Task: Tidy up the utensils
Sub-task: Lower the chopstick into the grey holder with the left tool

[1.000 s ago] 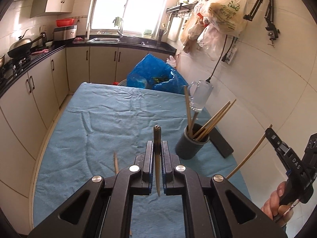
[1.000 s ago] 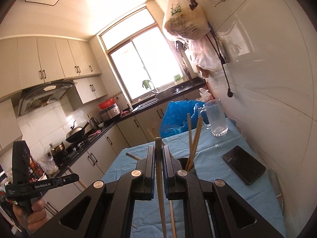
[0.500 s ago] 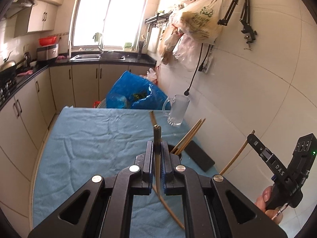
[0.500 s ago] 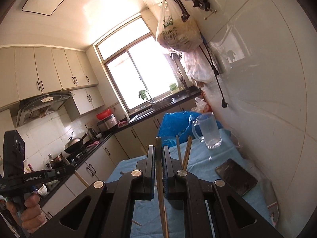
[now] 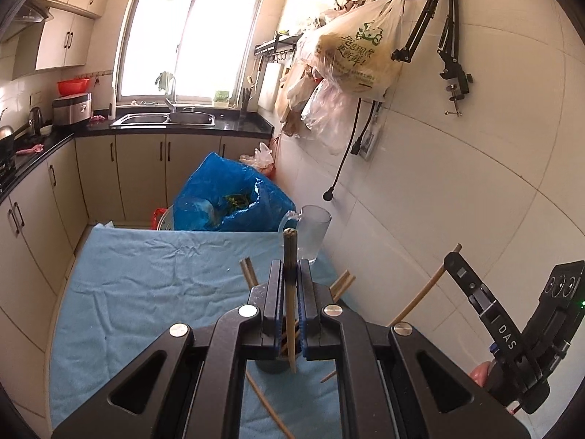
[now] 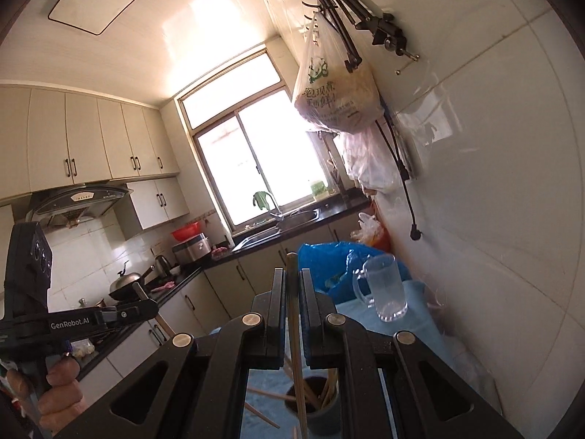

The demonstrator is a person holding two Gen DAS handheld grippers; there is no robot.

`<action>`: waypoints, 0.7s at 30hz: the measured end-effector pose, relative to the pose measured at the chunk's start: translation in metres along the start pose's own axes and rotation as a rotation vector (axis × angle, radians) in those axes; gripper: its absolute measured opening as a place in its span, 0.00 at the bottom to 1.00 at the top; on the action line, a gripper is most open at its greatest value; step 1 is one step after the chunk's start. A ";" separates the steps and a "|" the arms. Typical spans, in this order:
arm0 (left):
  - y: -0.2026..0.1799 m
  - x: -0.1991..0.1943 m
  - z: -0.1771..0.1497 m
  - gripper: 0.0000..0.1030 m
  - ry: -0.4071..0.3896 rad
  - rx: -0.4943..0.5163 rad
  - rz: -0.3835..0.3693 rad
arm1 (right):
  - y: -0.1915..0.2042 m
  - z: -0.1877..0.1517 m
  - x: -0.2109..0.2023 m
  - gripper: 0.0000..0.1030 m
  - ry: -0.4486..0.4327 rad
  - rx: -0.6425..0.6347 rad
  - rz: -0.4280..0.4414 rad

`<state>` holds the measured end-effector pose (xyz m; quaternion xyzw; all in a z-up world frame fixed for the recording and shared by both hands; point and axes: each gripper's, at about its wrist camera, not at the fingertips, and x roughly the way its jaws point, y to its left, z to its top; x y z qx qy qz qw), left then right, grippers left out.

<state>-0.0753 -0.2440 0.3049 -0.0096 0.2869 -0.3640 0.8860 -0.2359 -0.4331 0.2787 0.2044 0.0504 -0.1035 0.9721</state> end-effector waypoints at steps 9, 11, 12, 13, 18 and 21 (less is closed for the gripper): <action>0.008 0.050 0.003 0.06 0.025 -0.020 0.040 | 0.000 0.004 0.044 0.07 -0.014 -0.026 -0.045; 0.012 0.062 0.000 0.06 0.046 -0.027 0.044 | -0.001 -0.001 0.057 0.07 0.006 -0.029 -0.047; 0.013 0.065 -0.001 0.06 0.053 -0.029 0.046 | -0.002 -0.003 0.062 0.07 0.014 -0.030 -0.048; 0.014 0.070 -0.002 0.06 0.062 -0.030 0.049 | -0.003 -0.007 0.068 0.07 0.028 -0.032 -0.051; 0.020 0.091 -0.010 0.06 0.103 -0.034 0.070 | -0.013 -0.021 0.089 0.07 0.086 -0.029 -0.066; 0.023 0.098 -0.012 0.07 0.116 -0.041 0.078 | -0.020 -0.027 0.098 0.08 0.122 -0.013 -0.070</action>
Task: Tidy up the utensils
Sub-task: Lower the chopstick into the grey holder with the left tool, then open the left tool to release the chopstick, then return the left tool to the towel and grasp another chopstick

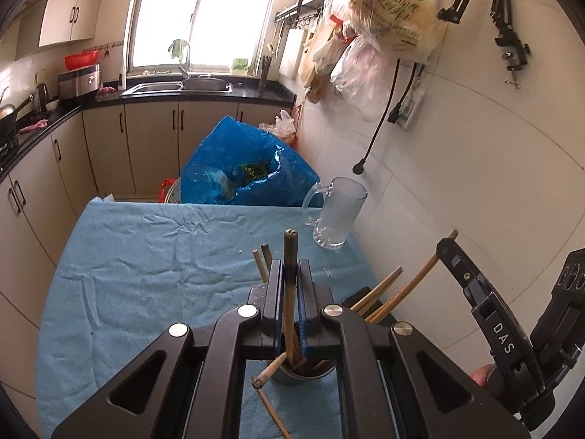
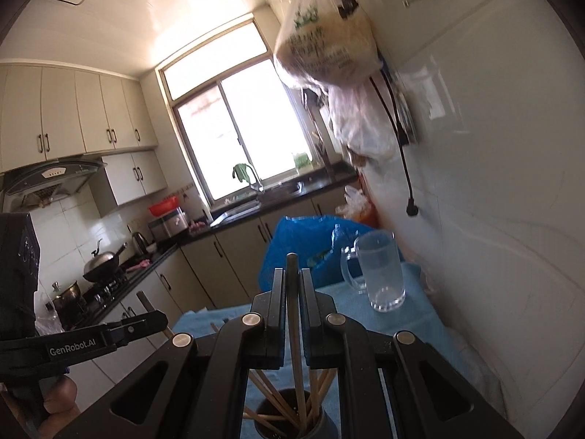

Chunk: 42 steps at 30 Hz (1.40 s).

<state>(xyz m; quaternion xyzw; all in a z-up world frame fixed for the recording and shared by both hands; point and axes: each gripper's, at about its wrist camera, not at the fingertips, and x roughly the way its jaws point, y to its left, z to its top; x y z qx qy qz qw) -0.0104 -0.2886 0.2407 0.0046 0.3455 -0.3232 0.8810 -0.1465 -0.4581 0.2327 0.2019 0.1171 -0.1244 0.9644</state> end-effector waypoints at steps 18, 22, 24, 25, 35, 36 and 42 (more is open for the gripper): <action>0.039 -0.080 -0.034 0.44 -0.088 -0.059 -0.015 | -0.015 -0.017 -0.061 0.42 0.011 0.050 0.062; 0.074 -0.084 -0.070 0.44 -0.044 -0.085 0.042 | -0.016 -0.057 -0.059 0.42 0.137 0.040 0.090; 0.096 -0.078 -0.092 0.44 0.003 -0.114 0.070 | -0.015 -0.080 -0.052 0.42 0.212 0.021 0.086; 0.108 -0.073 -0.102 0.44 0.028 -0.132 0.086 | -0.014 -0.091 -0.048 0.42 0.247 0.014 0.088; 0.197 -0.029 -0.185 0.44 0.259 -0.301 0.162 | 0.005 -0.191 0.021 0.42 0.626 -0.037 0.074; 0.203 -0.027 -0.188 0.44 0.267 -0.313 0.160 | 0.007 -0.195 0.026 0.42 0.641 -0.044 0.069; 0.220 -0.022 -0.195 0.44 0.277 -0.343 0.150 | 0.023 -0.199 0.059 0.42 0.687 -0.134 0.025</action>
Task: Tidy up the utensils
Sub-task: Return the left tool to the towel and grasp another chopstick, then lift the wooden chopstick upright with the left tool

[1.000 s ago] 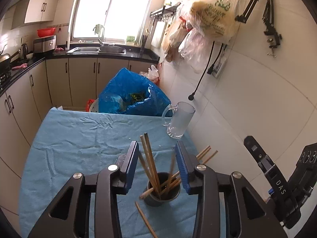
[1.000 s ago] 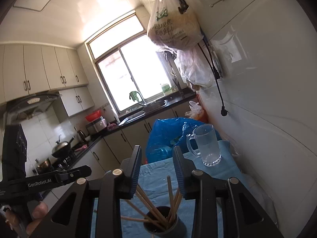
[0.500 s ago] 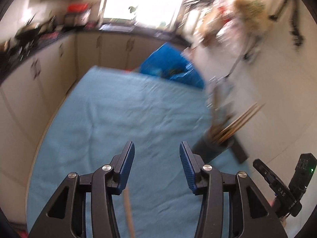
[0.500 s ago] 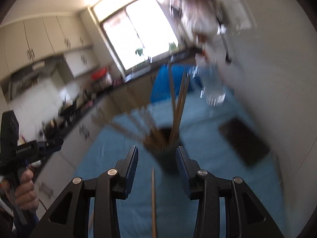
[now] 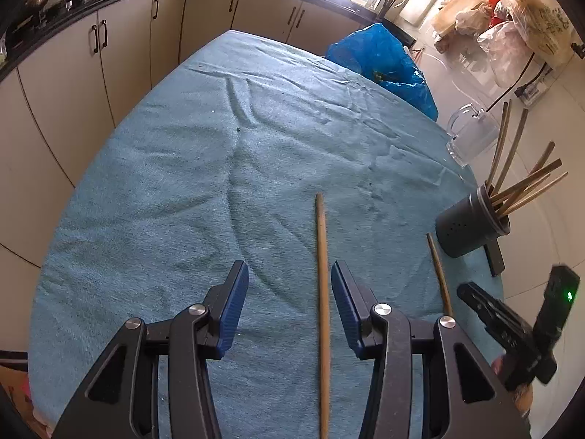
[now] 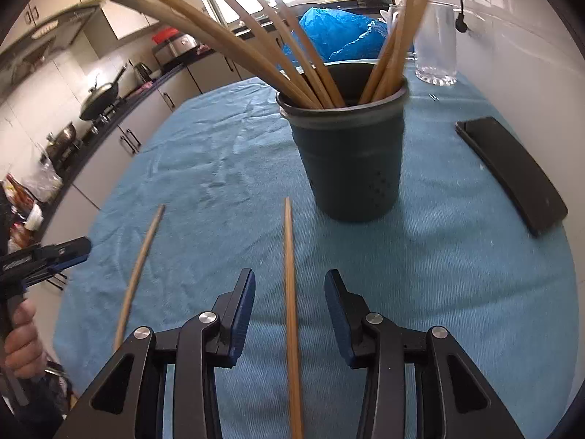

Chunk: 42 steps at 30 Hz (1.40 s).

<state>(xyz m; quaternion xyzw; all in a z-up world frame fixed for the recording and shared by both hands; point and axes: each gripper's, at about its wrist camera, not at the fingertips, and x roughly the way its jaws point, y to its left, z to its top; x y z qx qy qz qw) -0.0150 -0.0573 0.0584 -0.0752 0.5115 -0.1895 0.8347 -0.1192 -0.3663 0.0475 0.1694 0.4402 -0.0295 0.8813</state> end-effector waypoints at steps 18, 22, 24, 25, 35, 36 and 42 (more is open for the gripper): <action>-0.002 0.018 0.007 0.44 0.032 0.032 -0.002 | 0.045 0.013 0.048 0.07 0.092 -0.162 -0.090; -0.019 0.039 0.017 0.44 0.078 0.058 0.001 | 0.056 0.006 0.033 0.07 0.060 -0.164 -0.034; -0.027 0.053 0.022 0.44 0.112 0.072 0.036 | 0.055 0.004 0.023 0.07 0.037 -0.152 -0.023; -0.033 0.062 0.026 0.44 0.128 0.079 0.035 | 0.053 0.003 0.019 0.07 0.030 -0.146 -0.019; -0.064 0.104 0.048 0.07 0.134 0.166 0.213 | 0.039 -0.001 0.003 0.07 -0.009 -0.096 -0.001; -0.066 0.104 0.047 0.07 0.130 0.175 0.224 | 0.039 -0.001 0.001 0.07 -0.012 -0.095 0.003; -0.068 0.066 0.031 0.07 0.045 0.199 0.164 | 0.041 0.003 -0.020 0.07 -0.072 -0.090 0.026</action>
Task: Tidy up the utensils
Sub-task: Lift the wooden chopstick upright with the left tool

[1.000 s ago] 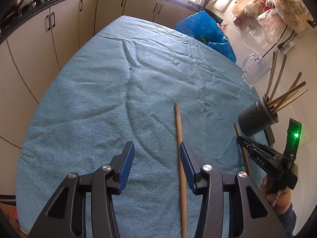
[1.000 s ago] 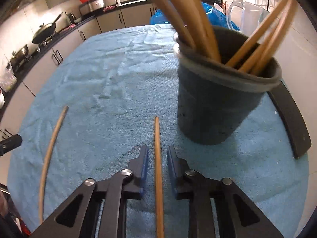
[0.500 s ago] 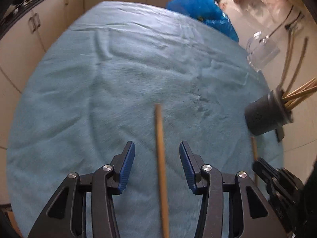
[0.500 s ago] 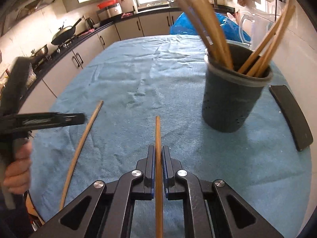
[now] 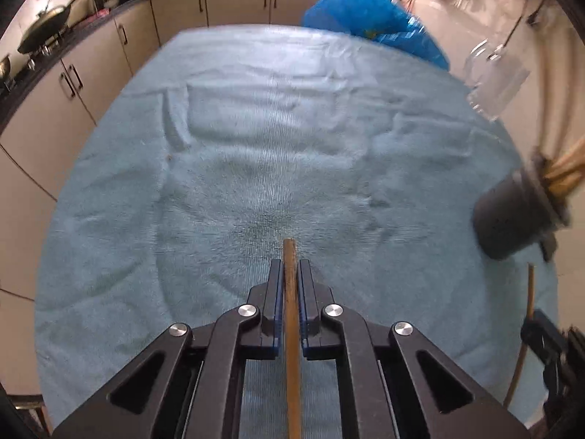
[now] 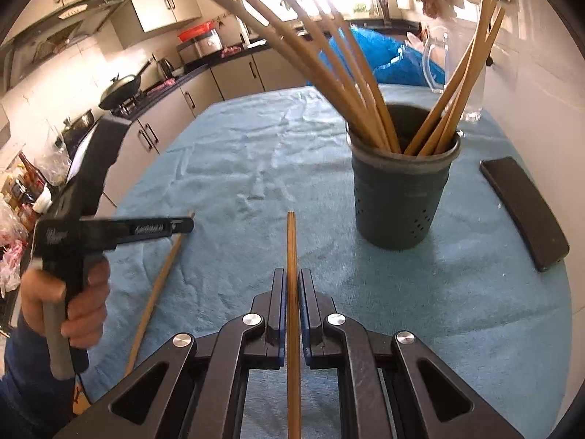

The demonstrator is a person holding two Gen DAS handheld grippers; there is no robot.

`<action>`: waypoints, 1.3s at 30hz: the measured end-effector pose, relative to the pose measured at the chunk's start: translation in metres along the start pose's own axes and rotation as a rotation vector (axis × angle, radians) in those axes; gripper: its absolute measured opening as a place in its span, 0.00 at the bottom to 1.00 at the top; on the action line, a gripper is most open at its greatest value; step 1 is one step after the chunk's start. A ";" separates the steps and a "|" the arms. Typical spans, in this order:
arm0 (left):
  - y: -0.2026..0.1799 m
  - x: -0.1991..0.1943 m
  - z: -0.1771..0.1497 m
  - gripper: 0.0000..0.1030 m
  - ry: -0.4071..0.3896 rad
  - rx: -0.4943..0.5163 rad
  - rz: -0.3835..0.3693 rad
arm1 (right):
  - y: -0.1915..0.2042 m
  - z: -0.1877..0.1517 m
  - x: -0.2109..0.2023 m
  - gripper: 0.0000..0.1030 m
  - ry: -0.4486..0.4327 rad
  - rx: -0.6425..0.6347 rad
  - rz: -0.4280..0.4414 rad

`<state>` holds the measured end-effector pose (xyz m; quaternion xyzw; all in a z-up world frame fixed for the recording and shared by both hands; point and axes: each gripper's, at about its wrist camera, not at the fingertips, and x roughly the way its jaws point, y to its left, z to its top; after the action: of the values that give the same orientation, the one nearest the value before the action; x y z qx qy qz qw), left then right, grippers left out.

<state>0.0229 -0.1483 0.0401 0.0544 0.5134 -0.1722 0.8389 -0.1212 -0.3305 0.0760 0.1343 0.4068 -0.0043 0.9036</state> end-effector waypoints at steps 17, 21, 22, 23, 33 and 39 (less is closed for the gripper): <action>-0.016 -0.173 -0.031 0.07 -0.360 0.028 -0.145 | 0.012 0.002 -0.101 0.07 -0.330 0.016 0.045; -0.023 -0.177 -0.035 0.07 -0.361 0.031 -0.150 | 0.009 -0.002 -0.108 0.07 -0.347 0.030 0.037; -0.024 -0.179 -0.036 0.07 -0.363 0.030 -0.151 | 0.007 -0.003 -0.111 0.07 -0.351 0.034 0.038; -0.024 -0.181 -0.037 0.07 -0.365 0.033 -0.155 | 0.006 -0.004 -0.114 0.07 -0.356 0.038 0.039; -0.030 -0.190 -0.038 0.07 -0.379 0.040 -0.162 | -0.002 -0.007 -0.128 0.07 -0.396 0.062 0.036; -0.035 -0.195 -0.037 0.07 -0.388 0.050 -0.172 | -0.008 -0.008 -0.134 0.07 -0.413 0.076 0.034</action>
<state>-0.1010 -0.1252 0.1976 -0.0030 0.3406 -0.2630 0.9027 -0.2175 -0.3501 0.1682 0.1715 0.2102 -0.0317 0.9620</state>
